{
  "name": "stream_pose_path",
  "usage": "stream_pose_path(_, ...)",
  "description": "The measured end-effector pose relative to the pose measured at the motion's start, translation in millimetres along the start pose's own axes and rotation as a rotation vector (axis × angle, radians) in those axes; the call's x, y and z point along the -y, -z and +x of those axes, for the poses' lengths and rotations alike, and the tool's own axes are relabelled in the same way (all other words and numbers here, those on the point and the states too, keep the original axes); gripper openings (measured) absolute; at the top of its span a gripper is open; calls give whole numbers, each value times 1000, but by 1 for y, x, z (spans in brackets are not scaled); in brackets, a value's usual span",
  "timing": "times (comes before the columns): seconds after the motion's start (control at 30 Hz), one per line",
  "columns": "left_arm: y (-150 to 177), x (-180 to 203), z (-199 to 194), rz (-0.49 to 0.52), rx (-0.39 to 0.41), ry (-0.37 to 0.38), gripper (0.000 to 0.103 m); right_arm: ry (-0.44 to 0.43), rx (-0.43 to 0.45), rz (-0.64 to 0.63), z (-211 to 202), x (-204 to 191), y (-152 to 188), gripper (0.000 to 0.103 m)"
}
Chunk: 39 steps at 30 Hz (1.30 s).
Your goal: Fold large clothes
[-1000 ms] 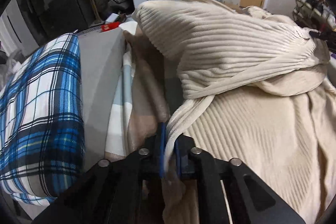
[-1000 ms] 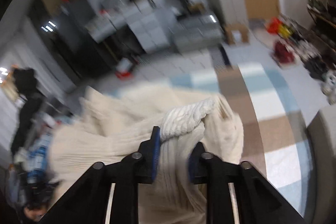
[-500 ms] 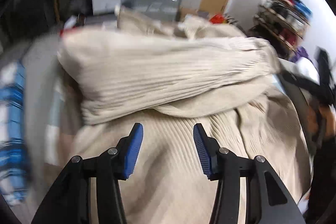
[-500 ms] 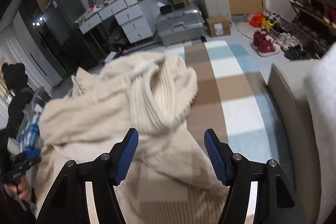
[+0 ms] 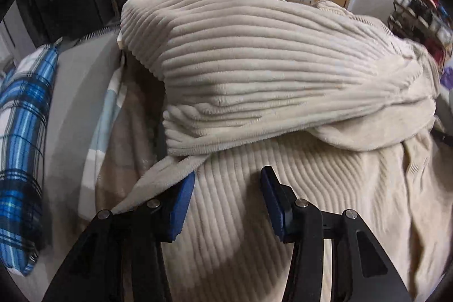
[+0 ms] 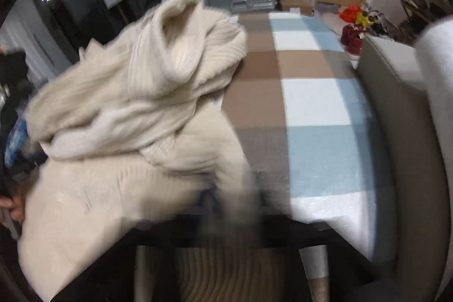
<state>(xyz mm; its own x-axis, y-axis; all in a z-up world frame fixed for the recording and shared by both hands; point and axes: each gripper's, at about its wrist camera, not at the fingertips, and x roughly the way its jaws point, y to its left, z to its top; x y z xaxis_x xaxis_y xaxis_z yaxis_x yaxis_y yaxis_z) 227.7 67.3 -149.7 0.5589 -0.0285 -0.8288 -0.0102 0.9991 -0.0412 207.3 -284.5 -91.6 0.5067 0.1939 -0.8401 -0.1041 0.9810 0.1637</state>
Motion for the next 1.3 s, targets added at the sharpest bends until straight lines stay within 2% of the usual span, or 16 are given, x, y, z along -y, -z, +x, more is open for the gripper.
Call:
stream_pose_path(0.2, 22, -4, -11, 27, 6, -16, 44, -31, 8, 42, -45, 10, 54, 5)
stream_pose_path(0.33, 31, 4, -18, 74, -50, 35, 44, 16, -11, 60, -58, 19, 78, 6)
stream_pose_path(0.37, 28, 7, -20, 67, -63, 56, 44, 30, -19, 50, -58, 18, 79, 10)
stream_pose_path(0.43, 11, 15, -39, 45, -31, 170, 44, 45, -12, 54, -60, 18, 77, 17)
stream_pose_path(0.47, 2, 21, -50, 53, -3, 207, 43, 47, -16, 60, -60, 17, 74, 25)
stream_pose_path(0.6, -41, 69, -90, 172, 129, 313, 44, 13, 45, 84, -74, 15, 66, 34)
stream_pose_path(0.67, -69, 94, -87, 223, 154, 351, 50, -10, 67, 88, -76, 14, 61, 43)
stream_pose_path(0.7, -91, 117, -80, 250, 171, 356, 53, -24, 72, 83, -74, 12, 58, 44)
stream_pose_path(0.73, -100, 121, -78, 262, 179, 363, 53, -35, 75, 77, -72, 8, 57, 46)
stream_pose_path(0.8, -120, 152, -69, 285, 170, 401, 53, -30, 69, 68, -67, 2, 55, 51)
stream_pose_path(0.87, -132, 195, -54, 321, 111, 447, 53, -29, 73, 70, -65, 1, 55, 53)
stream_pose_path(0.93, -131, 223, -60, 366, 58, 504, 53, -40, 80, 77, -67, 3, 58, 53)
stream_pose_path(1.0, -126, 251, -52, 453, 39, 475, 53, -47, 79, 85, -68, 7, 58, 53)
stream_pose_path(1.13, -113, 306, -2, 672, -44, 240, 53, -32, 67, 54, -71, 11, 61, 53)
stream_pose_path(1.2, -109, 316, 18, 706, -87, 203, 53, -35, 57, 51, -71, 14, 63, 53)
stream_pose_path(1.3, -117, 320, 20, 725, -118, 204, 53, -39, 47, 39, -67, 14, 63, 53)
